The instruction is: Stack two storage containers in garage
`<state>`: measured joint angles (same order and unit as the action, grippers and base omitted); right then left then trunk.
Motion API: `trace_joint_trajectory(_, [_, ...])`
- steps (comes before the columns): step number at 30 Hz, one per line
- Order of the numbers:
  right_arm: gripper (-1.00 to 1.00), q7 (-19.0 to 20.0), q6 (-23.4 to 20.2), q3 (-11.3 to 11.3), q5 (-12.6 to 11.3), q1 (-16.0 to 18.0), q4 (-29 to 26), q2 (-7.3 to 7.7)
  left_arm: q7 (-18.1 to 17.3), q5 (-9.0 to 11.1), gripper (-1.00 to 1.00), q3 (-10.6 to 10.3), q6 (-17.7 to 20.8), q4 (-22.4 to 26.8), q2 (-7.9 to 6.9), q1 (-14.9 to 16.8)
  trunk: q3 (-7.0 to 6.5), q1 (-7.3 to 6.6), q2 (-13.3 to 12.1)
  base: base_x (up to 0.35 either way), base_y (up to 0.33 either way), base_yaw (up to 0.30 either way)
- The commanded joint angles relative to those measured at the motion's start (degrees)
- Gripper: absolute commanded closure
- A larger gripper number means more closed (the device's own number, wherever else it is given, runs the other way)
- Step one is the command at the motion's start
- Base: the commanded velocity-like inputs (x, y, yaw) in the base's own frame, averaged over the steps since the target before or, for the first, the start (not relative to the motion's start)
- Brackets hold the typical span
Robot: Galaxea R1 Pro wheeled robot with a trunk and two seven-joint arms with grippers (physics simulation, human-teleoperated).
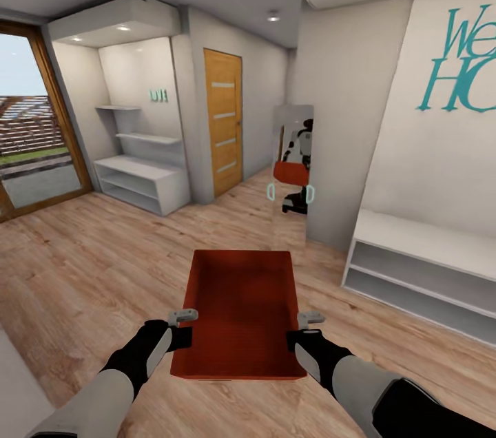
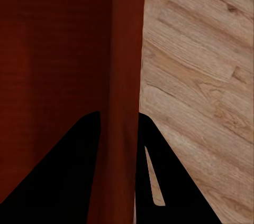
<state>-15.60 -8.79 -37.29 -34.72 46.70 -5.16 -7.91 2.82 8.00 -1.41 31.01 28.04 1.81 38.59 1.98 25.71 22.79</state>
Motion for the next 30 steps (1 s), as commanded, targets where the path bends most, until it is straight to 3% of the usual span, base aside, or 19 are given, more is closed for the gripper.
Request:
trace_joint_trajectory(1, [1.0,-0.75,-0.4,0.28,1.5,0.07,-0.2,0.09,0.96,-1.76,1.0,0.3,0.45,0.0,-0.12,0.03,0.13,0.07,0.13,0.323,0.0,0.246])
trace_joint_trajectory(14, [1.0,-0.75,-0.39,0.28,1.5,0.06,-0.2,0.09,0.96,-1.76,1.0,0.3,0.44,0.0,-0.07,0.05,0.13,0.07,0.13,0.323,0.0,0.253])
trace_joint_trajectory(30, [1.0,-0.75,-0.41,0.28,1.5,0.06,-0.2,0.09,0.96,-1.76,1.0,0.29,0.45,0.0,-0.08,0.02,0.13,0.07,0.13,0.323,0.0,0.012])
